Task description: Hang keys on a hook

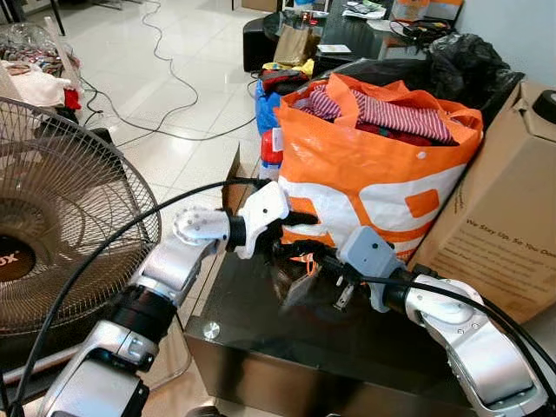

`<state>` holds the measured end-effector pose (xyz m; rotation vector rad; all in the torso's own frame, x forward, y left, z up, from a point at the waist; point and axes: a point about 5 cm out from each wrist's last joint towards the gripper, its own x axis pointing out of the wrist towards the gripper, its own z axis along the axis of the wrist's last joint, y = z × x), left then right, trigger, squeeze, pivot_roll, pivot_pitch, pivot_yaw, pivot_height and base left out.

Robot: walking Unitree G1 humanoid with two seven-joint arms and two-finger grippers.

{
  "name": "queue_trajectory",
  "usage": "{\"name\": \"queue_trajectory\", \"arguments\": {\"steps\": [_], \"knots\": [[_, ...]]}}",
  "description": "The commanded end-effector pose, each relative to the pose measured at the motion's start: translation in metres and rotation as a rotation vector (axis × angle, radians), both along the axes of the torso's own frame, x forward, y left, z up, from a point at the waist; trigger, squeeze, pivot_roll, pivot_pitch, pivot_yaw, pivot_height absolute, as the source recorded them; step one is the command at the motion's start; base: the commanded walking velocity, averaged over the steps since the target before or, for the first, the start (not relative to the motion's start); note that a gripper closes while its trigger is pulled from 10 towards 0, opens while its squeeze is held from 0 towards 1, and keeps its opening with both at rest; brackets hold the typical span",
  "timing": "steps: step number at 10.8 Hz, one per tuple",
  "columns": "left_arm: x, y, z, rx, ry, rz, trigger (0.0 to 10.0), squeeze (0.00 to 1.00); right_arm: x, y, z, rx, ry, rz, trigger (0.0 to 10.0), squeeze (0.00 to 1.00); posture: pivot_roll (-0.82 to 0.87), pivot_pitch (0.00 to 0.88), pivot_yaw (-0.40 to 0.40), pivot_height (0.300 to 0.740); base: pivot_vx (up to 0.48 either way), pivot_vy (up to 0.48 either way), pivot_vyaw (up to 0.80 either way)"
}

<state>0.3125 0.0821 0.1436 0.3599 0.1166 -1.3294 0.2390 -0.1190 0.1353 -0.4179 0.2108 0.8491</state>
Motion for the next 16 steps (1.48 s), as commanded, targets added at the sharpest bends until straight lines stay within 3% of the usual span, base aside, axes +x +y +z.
{"name": "queue_trajectory", "arguments": {"steps": [1,6,8,11,13,15,16], "knots": [[-0.007,-0.007,-0.007,0.032,0.03,-0.055,0.0,0.0,0.008,-0.001,0.019,0.037,-0.082,-0.016,0.0,0.0,-0.02,0.0,-0.048,0.74,0.0,0.0,0.0],[-0.008,-0.005,-0.007,0.016,0.023,-0.034,0.0,0.0,0.008,0.0,0.019,0.04,-0.074,-0.002,0.0,0.0,0.0,0.0,-0.06,0.74,0.0,0.0,0.0],[-0.003,0.0,-0.005,-0.032,0.01,0.065,0.0,0.0,0.01,-0.001,0.018,0.05,-0.071,-0.015,0.0,0.0,0.0,0.0,-0.06,0.74,0.0,0.0,0.0],[0.007,0.009,0.004,-0.211,0.045,0.313,0.0,0.0,0.013,-0.005,0.017,0.089,-0.065,-0.074,0.0,0.0,-0.01,0.0,-0.06,0.74,0.0,0.0,0.0],[0.01,0.012,0.002,-0.21,0.047,0.4,0.0,0.0,0.014,-0.006,0.018,0.093,-0.064,-0.079,0.0,0.0,-0.01,0.0,-0.065,0.74,0.0,0.0,0.0],[0.009,0.009,0.0,-0.191,0.041,0.398,0.0,0.0,0.015,-0.007,0.018,0.097,-0.064,-0.082,0.0,0.0,-0.01,0.0,-0.072,0.74,0.0,0.0,0.0],[0.006,0.007,-0.002,-0.17,0.04,0.376,3.3,0.0,0.016,-0.008,0.019,0.1,-0.066,-0.084,0.0,0.0,-0.01,0.0,-0.071,0.74,0.0,0.0,0.0]]}}
